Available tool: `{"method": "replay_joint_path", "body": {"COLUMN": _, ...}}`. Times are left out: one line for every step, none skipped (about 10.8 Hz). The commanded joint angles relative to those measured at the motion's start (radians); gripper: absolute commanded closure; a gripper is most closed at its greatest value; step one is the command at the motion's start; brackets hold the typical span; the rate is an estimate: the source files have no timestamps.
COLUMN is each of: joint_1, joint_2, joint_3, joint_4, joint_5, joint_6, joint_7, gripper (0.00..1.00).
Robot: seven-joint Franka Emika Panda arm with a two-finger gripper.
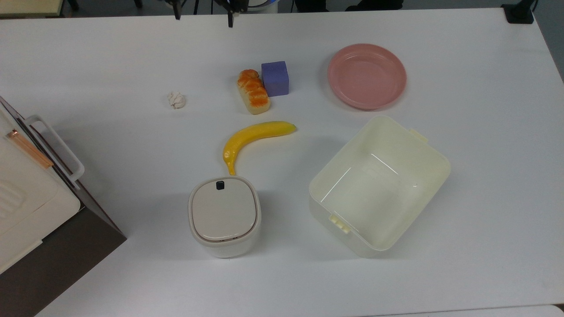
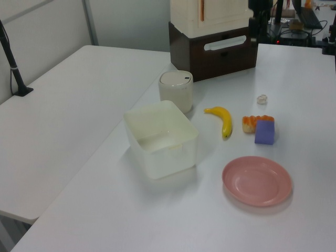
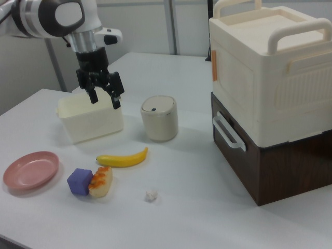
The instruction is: Put the bread on the table
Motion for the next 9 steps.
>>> {"method": "replay_joint_path", "body": {"joint_1": 0.013, "joint_2": -0.007, "joint_3": -0.018, "joint_4": 0.036, "joint_5": 0.032, "joint_6": -0.006, "joint_7": 0.026, "gripper": 0.00}}
{"method": "replay_joint_path", "body": {"joint_1": 0.017, "joint_2": -0.008, "joint_3": -0.018, "joint_4": 0.046, "joint_5": 0.036, "joint_6": 0.006, "joint_7": 0.030, "gripper": 0.00}}
{"method": "replay_joint_path", "body": {"joint_1": 0.019, "joint_2": -0.007, "joint_3": -0.017, "joint_4": 0.047, "joint_5": 0.044, "joint_6": 0.015, "joint_7": 0.052, "gripper": 0.00}}
{"method": "replay_joint_path", "body": {"joint_1": 0.022, "joint_2": -0.002, "joint_3": -0.017, "joint_4": 0.044, "joint_5": 0.044, "joint_6": 0.056, "joint_7": 0.073, "gripper": 0.00}}
{"method": "replay_joint_path", "body": {"joint_1": 0.028, "joint_2": 0.001, "joint_3": -0.017, "joint_4": 0.041, "joint_5": 0.044, "joint_6": 0.116, "joint_7": 0.104, "gripper": 0.00}}
{"method": "replay_joint_path", "body": {"joint_1": 0.027, "joint_2": 0.005, "joint_3": -0.020, "joint_4": 0.043, "joint_5": 0.044, "joint_6": 0.128, "joint_7": 0.118, "gripper": 0.00}}
{"method": "replay_joint_path", "body": {"joint_1": 0.027, "joint_2": 0.015, "joint_3": -0.024, "joint_4": 0.046, "joint_5": 0.046, "joint_6": 0.124, "joint_7": 0.118, "gripper": 0.00}}
{"method": "replay_joint_path", "body": {"joint_1": 0.028, "joint_2": 0.019, "joint_3": -0.024, "joint_4": 0.044, "joint_5": 0.044, "joint_6": 0.126, "joint_7": 0.118, "gripper": 0.00}}
{"method": "replay_joint_path", "body": {"joint_1": 0.030, "joint_2": 0.019, "joint_3": -0.024, "joint_4": 0.043, "joint_5": 0.044, "joint_6": 0.121, "joint_7": 0.116, "gripper": 0.00}}
